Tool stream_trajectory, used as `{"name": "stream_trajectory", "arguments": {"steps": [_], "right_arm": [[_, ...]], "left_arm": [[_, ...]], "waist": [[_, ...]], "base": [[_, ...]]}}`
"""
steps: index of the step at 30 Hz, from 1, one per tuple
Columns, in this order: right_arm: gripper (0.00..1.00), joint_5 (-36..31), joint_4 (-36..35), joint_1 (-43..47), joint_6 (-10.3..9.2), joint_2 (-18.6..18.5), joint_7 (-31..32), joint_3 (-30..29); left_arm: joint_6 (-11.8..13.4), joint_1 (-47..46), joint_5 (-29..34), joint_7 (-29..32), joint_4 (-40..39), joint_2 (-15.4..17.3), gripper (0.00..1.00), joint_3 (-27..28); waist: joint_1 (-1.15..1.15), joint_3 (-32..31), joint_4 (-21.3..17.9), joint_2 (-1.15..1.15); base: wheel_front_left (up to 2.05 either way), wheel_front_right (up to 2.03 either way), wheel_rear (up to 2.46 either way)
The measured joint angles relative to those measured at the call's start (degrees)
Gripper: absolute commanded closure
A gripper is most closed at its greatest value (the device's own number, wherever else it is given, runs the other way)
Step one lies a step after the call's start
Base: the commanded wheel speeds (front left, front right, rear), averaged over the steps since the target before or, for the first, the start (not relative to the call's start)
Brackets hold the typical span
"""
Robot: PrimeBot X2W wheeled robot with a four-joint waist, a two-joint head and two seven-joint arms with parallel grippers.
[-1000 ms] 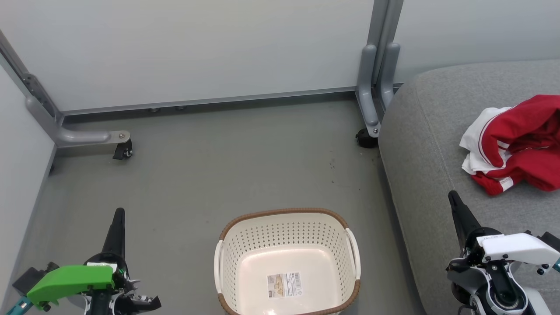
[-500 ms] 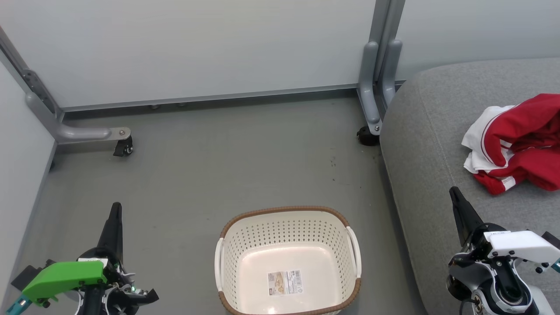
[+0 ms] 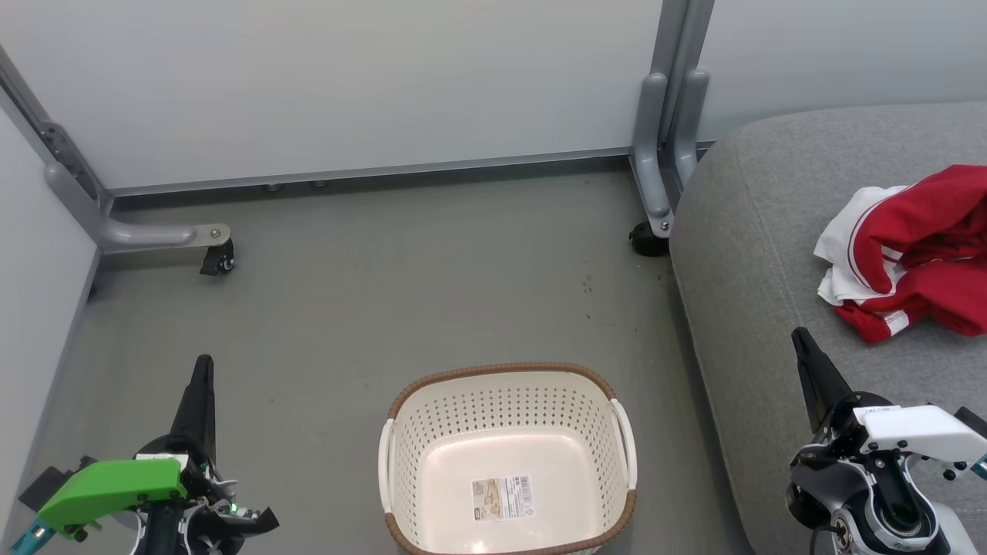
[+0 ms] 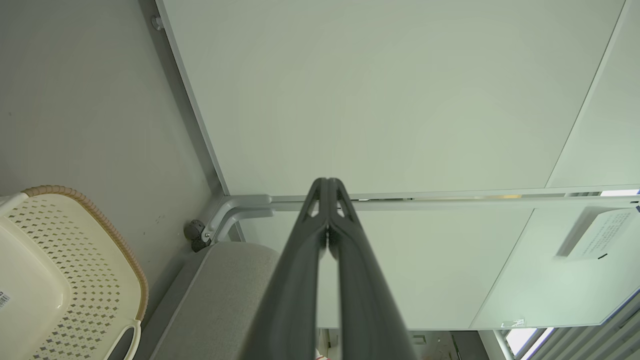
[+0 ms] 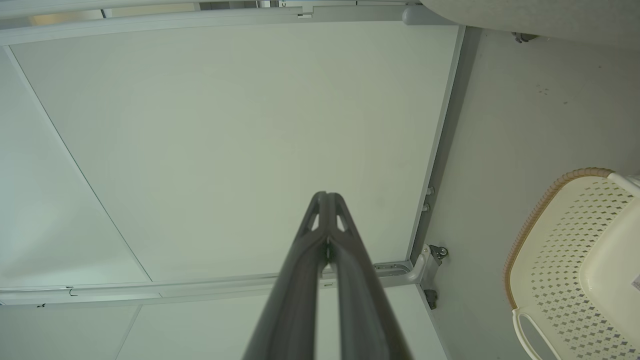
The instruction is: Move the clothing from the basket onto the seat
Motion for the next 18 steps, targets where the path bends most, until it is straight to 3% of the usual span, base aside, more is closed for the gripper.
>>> {"name": "stream_trajectory", "arguments": {"steps": [18], "right_arm": [[1.0,-0.16,0.01,-0.01,0.0,0.2,0.1,-0.27]], "left_arm": [[0.0,-0.01,0.11,0.18,0.03,-0.23,1.0,0.3]], "waist": [[0.0,0.0,0.0,0.0]], "base": [[0.0,0.0,0.0]]}}
